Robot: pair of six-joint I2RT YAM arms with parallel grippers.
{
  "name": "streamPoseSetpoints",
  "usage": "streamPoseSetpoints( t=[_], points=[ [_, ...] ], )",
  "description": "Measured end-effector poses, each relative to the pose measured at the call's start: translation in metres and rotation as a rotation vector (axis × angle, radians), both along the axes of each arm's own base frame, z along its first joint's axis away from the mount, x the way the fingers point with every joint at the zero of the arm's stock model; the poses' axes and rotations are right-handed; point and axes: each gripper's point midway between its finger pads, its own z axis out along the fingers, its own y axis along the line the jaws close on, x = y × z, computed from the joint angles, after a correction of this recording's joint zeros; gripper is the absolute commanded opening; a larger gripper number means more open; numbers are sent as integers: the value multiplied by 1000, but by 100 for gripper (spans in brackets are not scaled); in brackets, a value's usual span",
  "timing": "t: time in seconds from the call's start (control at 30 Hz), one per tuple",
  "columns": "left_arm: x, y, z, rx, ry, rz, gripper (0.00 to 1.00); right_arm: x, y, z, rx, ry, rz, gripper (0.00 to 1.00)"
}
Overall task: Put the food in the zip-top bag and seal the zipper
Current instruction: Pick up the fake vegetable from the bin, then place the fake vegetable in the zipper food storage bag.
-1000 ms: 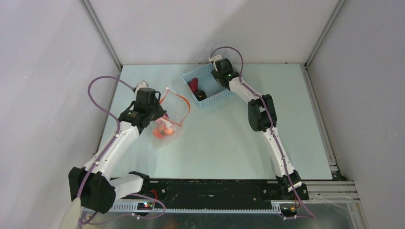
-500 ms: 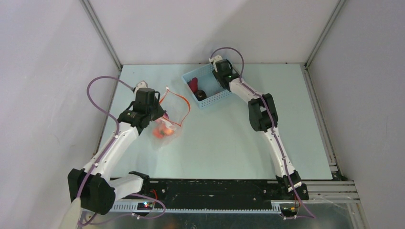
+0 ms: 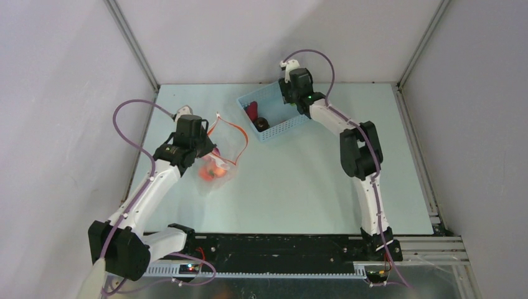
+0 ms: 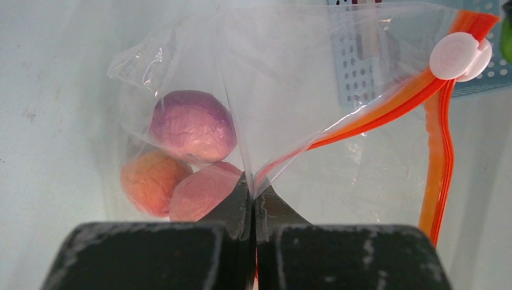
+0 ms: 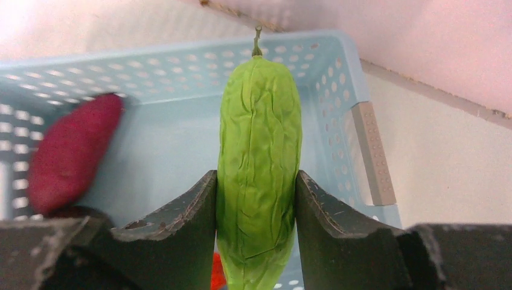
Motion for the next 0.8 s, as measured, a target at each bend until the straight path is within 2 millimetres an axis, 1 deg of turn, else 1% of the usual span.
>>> streamPoseSetpoints(
  t=[0.1,0.2,0.23,0.33,0.37,0.4,0.43,0.47,0.5,0.57,0.67,0.73,0.8],
  points=[
    [0,0,0,0,0,0,0,-12,7,31,69,-32,28,17],
    [0,0,0,0,0,0,0,-31,15,60,141,-49,72,17],
    [0,0,0,-1,0,0,0,-39,18,69,167,-50,91,18],
    [0,0,0,-1,0,0,0,-72,34,92,261,-30,178,19],
    [0,0,0,-1,0,0,0,-89,43,102,314,-21,231,20],
    [0,0,0,-1,0,-1,0,-102,50,111,351,-12,269,20],
    [0,0,0,-2,0,-1,0,-122,61,122,412,-7,335,21],
    [0,0,0,-3,0,-1,0,-141,70,131,458,7,390,21],
    [0,-1,0,-4,1,-2,0,-155,79,138,491,15,438,22],
    [0,-1,0,-7,1,-6,0,-189,101,153,557,37,547,23],
    [0,-4,0,-18,3,-17,0,-228,137,162,598,65,660,23],
    [-1,-6,0,-24,5,-23,0,-252,160,161,597,84,702,24],
    [-1,-7,0,-27,7,-24,0,-269,177,156,581,94,706,24]
  ],
)
